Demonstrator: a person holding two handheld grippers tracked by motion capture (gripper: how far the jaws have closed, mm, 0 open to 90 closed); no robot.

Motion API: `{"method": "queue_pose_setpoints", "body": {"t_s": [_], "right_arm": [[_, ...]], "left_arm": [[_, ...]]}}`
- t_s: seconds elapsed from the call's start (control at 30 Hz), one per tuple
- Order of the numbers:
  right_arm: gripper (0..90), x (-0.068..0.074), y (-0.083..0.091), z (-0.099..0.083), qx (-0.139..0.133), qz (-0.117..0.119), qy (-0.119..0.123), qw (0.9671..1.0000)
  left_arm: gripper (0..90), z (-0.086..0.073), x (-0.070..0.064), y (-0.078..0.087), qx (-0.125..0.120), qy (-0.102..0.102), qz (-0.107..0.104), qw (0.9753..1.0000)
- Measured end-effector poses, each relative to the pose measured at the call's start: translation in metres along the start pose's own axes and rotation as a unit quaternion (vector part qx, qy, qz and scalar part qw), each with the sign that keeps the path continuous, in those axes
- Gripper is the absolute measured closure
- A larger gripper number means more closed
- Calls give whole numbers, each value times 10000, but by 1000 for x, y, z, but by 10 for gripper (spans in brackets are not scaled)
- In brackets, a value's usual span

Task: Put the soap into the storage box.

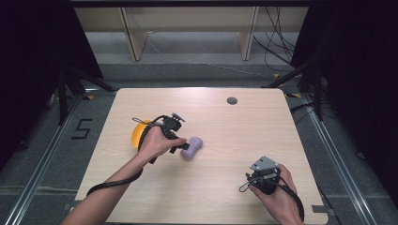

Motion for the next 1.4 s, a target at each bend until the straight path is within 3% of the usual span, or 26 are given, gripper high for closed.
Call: {"method": "queue_pose_setpoints", "body": {"t_s": [0.13,0.17,0.27,0.33,0.47,0.5,0.63,0.9,0.97,1.07,1.17,1.4], "right_arm": [[392,0,0,0,5,11,-7,10000],[392,0,0,0,5,11,-7,10000],[392,0,0,0,6,19,-6,10000],[392,1,0,0,-3,24,-10,10000],[392,0,0,0,3,21,0,10000],[392,0,0,-1,5,23,7,10000],[392,1,0,-1,4,32,-4,10000],[392,1,0,-1,19,61,-27,10000],[392,1,-1,-1,9,33,47,10000],[392,1,0,-1,24,62,-23,10000],[392,1,0,-1,27,68,-24,10000],[392,1,0,-1,34,77,-9,10000]], "left_arm": [[353,8,-10,-13,220,78,90,9997],[353,9,-10,-15,275,1,151,9995],[353,13,-16,-28,364,156,213,9990],[353,14,-16,-29,475,55,255,9985],[353,17,-21,-39,544,137,329,9979],[353,18,-20,-41,604,55,379,9974],[353,18,-19,-51,732,48,495,9961],[397,17,-18,-57,982,106,554,9936],[425,16,-20,-61,897,142,547,9944],[451,16,-22,-62,1078,103,589,9924],[455,16,-23,-67,1000,124,646,9928],[467,18,-22,-68,1167,115,711,9906]]}}
Point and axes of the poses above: each handheld gripper's, and its own axes: y roughly backward along the jaws, z roughly out of its top, x roughly to its left, the point moved 3 cm from there along -y, roughly forward along the jaws, and after that the axes turned 11 degrees about y, right-handed, at the moved point
